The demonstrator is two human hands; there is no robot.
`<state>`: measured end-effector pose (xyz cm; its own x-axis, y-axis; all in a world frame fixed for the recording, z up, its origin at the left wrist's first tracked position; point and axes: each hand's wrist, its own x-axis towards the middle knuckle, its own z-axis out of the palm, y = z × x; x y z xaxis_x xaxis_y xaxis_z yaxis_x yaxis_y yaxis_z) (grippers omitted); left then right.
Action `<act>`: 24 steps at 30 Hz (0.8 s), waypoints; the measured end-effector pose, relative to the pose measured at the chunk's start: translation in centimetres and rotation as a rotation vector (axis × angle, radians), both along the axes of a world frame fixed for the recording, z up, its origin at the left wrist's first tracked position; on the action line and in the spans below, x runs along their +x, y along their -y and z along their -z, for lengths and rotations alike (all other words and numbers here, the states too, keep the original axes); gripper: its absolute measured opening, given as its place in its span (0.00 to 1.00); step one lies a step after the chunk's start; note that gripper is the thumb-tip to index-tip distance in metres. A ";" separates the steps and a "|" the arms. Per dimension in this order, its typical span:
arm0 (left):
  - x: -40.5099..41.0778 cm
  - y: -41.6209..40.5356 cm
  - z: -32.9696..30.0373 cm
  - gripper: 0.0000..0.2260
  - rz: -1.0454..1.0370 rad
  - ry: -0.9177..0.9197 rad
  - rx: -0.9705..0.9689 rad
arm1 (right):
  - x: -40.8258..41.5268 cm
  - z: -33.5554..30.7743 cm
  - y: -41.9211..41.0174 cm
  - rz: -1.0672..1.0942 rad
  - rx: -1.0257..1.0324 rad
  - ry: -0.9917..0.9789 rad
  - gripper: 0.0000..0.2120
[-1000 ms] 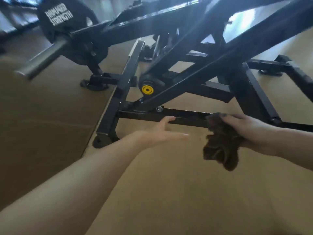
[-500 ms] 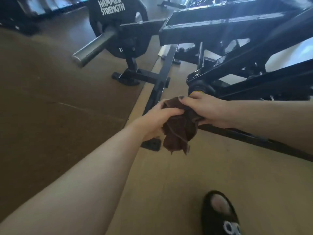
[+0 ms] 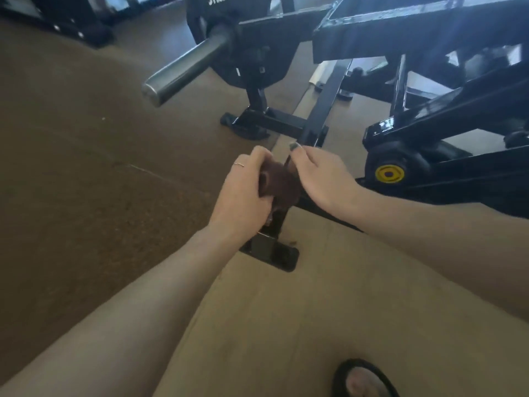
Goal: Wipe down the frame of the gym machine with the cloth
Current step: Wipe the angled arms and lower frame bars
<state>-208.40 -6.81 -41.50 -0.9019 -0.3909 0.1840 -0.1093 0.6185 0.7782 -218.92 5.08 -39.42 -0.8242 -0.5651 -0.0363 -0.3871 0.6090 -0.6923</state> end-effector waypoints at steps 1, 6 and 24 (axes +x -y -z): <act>0.1 -0.4 1.0 0.18 0.037 0.056 -0.067 | -0.5 1.5 0.2 0.038 -0.012 -0.042 0.20; 0.3 -2.0 5.1 0.28 0.166 0.340 -0.178 | -1.2 8.3 0.5 0.153 0.109 -0.258 0.14; -8.3 -1.0 6.1 0.21 0.056 0.645 -0.308 | -5.4 8.0 0.7 0.342 -0.300 0.178 0.14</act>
